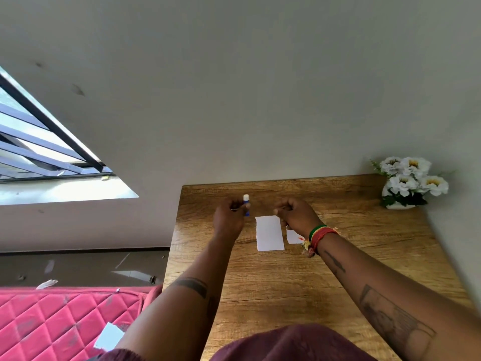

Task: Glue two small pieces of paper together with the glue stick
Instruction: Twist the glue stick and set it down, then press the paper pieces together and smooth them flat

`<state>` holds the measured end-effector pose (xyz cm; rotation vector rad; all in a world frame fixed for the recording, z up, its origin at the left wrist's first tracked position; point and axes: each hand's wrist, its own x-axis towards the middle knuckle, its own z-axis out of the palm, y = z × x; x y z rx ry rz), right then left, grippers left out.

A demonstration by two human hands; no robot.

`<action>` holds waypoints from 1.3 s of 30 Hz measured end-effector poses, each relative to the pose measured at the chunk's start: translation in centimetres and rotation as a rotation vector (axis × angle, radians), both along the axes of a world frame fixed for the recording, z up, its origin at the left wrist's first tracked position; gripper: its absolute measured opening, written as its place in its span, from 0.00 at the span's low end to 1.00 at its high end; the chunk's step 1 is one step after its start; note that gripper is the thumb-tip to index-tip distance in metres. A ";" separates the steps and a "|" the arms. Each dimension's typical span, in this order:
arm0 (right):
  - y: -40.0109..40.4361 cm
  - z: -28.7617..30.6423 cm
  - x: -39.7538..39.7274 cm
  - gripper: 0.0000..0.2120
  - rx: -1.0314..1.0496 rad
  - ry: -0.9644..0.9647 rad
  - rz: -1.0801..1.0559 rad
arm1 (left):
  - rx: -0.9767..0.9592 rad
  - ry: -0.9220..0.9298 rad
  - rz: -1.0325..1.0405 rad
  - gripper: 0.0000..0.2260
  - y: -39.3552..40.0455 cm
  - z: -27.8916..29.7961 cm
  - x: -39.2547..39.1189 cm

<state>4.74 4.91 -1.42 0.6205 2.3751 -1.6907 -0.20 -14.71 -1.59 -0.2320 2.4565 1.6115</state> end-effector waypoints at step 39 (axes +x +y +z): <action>0.9 -1.3 2.2 0.06 0.032 -0.050 -0.106 | -0.396 -0.065 -0.155 0.07 -0.2 -2.3 4.6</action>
